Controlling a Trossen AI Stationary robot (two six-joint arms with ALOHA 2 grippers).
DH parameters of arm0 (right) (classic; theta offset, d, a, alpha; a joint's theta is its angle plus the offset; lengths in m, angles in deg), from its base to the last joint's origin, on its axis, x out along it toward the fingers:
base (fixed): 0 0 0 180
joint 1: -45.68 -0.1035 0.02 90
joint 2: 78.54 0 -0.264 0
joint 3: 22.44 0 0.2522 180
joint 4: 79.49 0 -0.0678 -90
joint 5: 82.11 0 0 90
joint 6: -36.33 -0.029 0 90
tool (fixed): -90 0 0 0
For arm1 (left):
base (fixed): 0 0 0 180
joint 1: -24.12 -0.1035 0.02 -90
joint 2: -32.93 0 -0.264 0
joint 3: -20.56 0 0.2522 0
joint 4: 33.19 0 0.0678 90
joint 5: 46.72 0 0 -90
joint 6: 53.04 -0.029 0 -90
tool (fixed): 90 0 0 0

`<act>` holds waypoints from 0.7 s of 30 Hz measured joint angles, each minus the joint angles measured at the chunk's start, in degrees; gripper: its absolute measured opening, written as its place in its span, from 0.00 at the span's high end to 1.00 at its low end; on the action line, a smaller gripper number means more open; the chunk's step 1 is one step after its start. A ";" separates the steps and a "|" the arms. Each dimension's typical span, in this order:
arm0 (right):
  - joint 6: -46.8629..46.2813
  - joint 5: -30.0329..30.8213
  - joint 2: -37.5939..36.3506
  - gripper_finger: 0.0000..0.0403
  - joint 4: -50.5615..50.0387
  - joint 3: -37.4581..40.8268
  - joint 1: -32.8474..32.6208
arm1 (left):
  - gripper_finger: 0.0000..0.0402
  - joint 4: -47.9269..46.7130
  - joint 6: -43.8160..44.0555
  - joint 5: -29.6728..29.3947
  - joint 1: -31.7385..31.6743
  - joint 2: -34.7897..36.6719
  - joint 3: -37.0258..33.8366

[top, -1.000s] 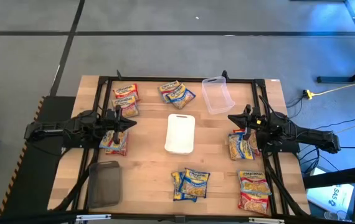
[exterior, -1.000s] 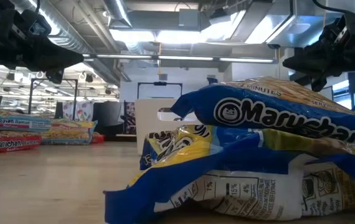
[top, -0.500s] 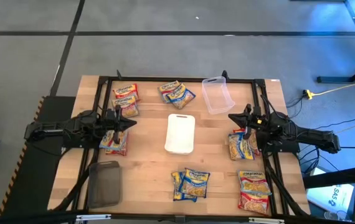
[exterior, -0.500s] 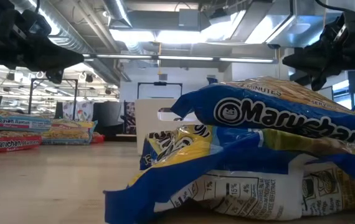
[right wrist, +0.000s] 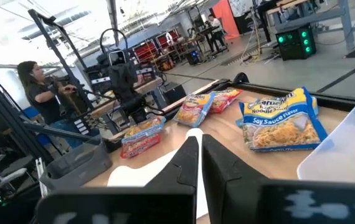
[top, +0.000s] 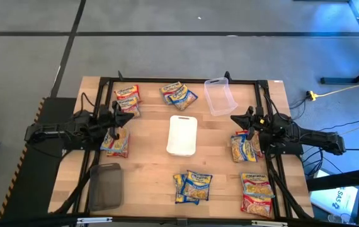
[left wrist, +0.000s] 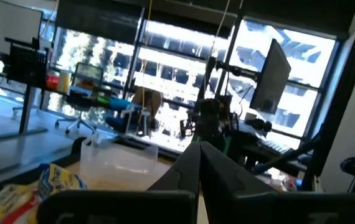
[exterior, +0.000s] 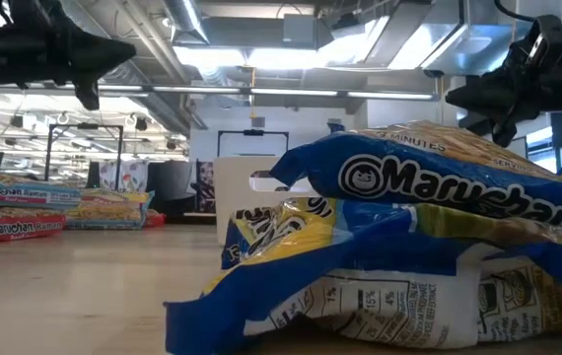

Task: Sort Maruchan noodles
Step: Put the blue noodle pack in the white bin

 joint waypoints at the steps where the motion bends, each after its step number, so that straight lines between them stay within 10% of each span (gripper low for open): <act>1: 0.00 -0.03 0.65 1.00 1.26 0.00 0.00 | 0.99 0.52 0.04 0.03 0.04 -0.01 0.00; 12: 2.24 -3.48 18.16 1.00 4.18 -7.96 0.00 | 0.99 9.70 0.17 0.12 0.09 -8.43 0.00; 21: 7.76 -4.66 29.93 1.00 -31.75 -30.73 -0.04 | 0.99 15.38 1.08 -0.38 0.84 -20.87 3.37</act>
